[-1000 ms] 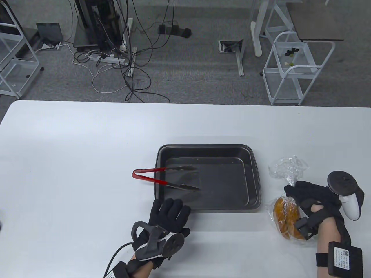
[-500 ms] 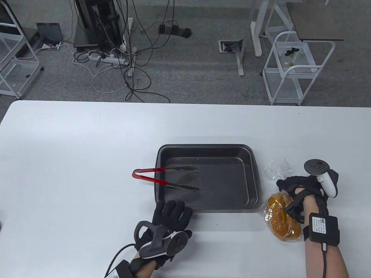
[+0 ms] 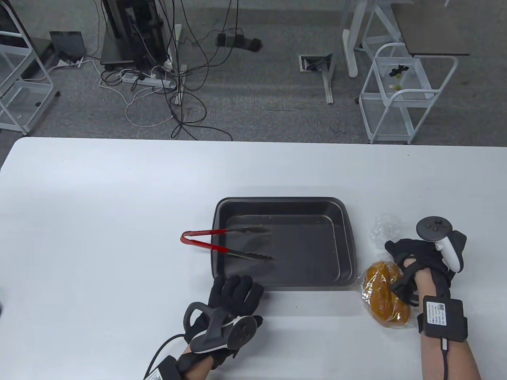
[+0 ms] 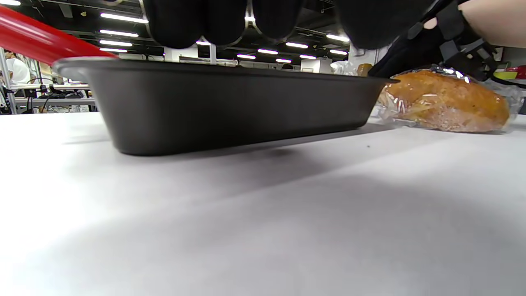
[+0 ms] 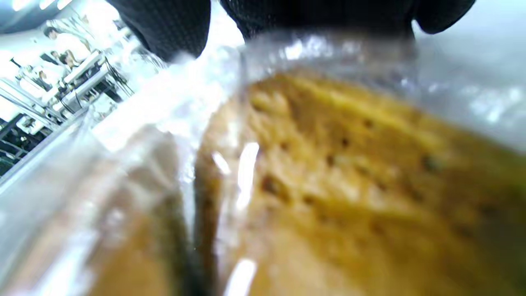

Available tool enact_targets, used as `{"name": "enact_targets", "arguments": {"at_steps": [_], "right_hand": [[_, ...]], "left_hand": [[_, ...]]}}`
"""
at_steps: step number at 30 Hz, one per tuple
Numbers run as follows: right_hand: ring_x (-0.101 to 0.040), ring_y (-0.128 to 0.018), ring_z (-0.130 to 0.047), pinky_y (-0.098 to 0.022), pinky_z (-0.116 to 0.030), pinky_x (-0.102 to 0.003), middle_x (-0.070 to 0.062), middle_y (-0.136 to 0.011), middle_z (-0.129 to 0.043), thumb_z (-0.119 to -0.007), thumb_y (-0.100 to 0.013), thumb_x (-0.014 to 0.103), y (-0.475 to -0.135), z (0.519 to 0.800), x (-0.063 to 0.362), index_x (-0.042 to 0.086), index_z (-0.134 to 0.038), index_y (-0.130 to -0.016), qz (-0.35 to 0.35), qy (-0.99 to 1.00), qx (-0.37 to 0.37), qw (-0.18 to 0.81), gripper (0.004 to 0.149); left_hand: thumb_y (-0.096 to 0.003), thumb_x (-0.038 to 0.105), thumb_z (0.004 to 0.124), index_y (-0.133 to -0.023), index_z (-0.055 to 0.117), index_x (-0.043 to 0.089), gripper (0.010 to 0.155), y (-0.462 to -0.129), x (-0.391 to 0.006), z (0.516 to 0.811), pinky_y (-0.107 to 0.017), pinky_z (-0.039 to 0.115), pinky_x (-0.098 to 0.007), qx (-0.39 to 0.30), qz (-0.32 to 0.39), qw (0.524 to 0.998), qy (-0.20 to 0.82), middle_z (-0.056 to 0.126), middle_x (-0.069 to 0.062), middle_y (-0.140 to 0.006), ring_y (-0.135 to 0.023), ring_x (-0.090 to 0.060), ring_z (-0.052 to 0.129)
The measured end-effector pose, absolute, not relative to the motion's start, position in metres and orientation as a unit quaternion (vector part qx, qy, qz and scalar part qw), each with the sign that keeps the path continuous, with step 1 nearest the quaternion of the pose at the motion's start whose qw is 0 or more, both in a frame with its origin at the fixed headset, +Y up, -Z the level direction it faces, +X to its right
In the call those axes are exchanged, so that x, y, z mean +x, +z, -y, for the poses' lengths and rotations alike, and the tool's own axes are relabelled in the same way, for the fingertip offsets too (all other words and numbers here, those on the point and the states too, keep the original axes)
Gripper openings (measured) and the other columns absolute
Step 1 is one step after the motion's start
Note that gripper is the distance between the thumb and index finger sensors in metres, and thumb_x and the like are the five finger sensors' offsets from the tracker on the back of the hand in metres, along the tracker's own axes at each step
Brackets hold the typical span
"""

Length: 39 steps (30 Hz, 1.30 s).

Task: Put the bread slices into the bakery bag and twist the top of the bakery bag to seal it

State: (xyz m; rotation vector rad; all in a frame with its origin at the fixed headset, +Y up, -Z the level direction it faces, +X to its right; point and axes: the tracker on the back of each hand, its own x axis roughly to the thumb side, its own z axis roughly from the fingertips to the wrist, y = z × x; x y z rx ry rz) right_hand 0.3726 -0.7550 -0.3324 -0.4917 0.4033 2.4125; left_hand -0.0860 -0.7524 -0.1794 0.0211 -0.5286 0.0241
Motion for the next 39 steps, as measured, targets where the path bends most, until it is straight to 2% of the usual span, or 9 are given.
{"name": "enact_targets", "arguments": {"at_steps": [8, 14, 17, 22, 29, 35, 39], "right_hand": [[-0.057, -0.065, -0.087, -0.059, -0.053, -0.073, -0.04, -0.087, -0.077, -0.077, -0.048, 0.037, -0.303, 0.721, 0.367, -0.011, -0.08, -0.087, -0.067, 0.933, -0.187, 0.301, 0.062], [-0.058, -0.067, -0.086, -0.059, -0.052, -0.074, -0.04, -0.088, -0.077, -0.079, -0.047, 0.038, -0.261, 0.693, 0.324, -0.01, -0.081, -0.087, 0.01, 0.956, -0.127, 0.266, 0.062], [-0.06, -0.073, -0.082, -0.06, -0.05, -0.075, -0.039, -0.092, -0.074, -0.079, -0.047, 0.038, -0.244, 0.687, 0.3, -0.008, -0.079, -0.09, 0.045, 0.964, -0.084, 0.249, 0.063], [-0.065, -0.086, -0.067, -0.062, -0.045, -0.076, -0.037, -0.101, -0.066, -0.079, -0.047, 0.039, -0.222, 0.699, 0.265, -0.004, -0.074, -0.095, 0.062, 0.974, -0.035, 0.215, 0.065], [-0.066, -0.093, -0.055, -0.064, -0.04, -0.077, -0.035, -0.105, -0.061, -0.08, -0.045, 0.04, -0.199, 0.722, 0.225, 0.0, -0.073, -0.097, 0.132, 0.984, 0.025, 0.116, 0.066], [-0.066, -0.096, -0.049, -0.065, -0.036, -0.077, -0.034, -0.107, -0.058, -0.08, -0.045, 0.041, -0.193, 0.728, 0.202, 0.003, -0.071, -0.099, 0.117, 0.986, 0.088, 0.085, 0.067], [-0.066, -0.096, -0.049, -0.065, -0.036, -0.077, -0.034, -0.107, -0.057, -0.079, -0.045, 0.042, -0.194, 0.733, 0.203, 0.004, -0.071, -0.099, 0.106, 0.987, 0.099, 0.074, 0.067]], "left_hand": [[-0.0463, 0.059, 0.072, -0.109, 0.051, 0.027, 0.073, -0.179, -0.088, 0.751, -0.081, 0.044, -0.068, 0.017, 0.257, 0.966, 0.017, 0.055, -0.013, -0.116, -0.106, -0.043, 0.067], [-0.0463, 0.059, 0.071, -0.109, 0.051, 0.027, 0.073, -0.181, -0.094, 0.748, -0.081, 0.044, -0.067, 0.035, 0.229, 0.972, 0.021, 0.055, -0.014, -0.116, -0.106, -0.044, 0.066], [-0.0463, 0.059, 0.071, -0.109, 0.052, 0.026, 0.074, -0.181, -0.099, 0.747, -0.081, 0.044, -0.067, 0.042, 0.214, 0.975, 0.031, 0.055, -0.014, -0.116, -0.105, -0.045, 0.065], [-0.0464, 0.06, 0.071, -0.109, 0.051, 0.026, 0.074, -0.182, -0.104, 0.744, -0.081, 0.043, -0.067, 0.042, 0.205, 0.977, 0.043, 0.055, -0.014, -0.117, -0.106, -0.045, 0.064], [-0.0463, 0.06, 0.071, -0.109, 0.051, 0.026, 0.074, -0.183, -0.105, 0.741, -0.081, 0.044, -0.067, 0.046, 0.199, 0.978, 0.05, 0.056, -0.014, -0.116, -0.106, -0.045, 0.065], [-0.0464, 0.06, 0.071, -0.11, 0.051, 0.026, 0.074, -0.183, -0.105, 0.74, -0.081, 0.044, -0.067, 0.043, 0.196, 0.978, 0.05, 0.056, -0.014, -0.116, -0.105, -0.045, 0.066], [-0.0465, 0.06, 0.07, -0.11, 0.051, 0.026, 0.075, -0.182, -0.102, 0.739, -0.081, 0.044, -0.067, 0.046, 0.195, 0.978, 0.05, 0.056, -0.014, -0.116, -0.106, -0.044, 0.065]]}}
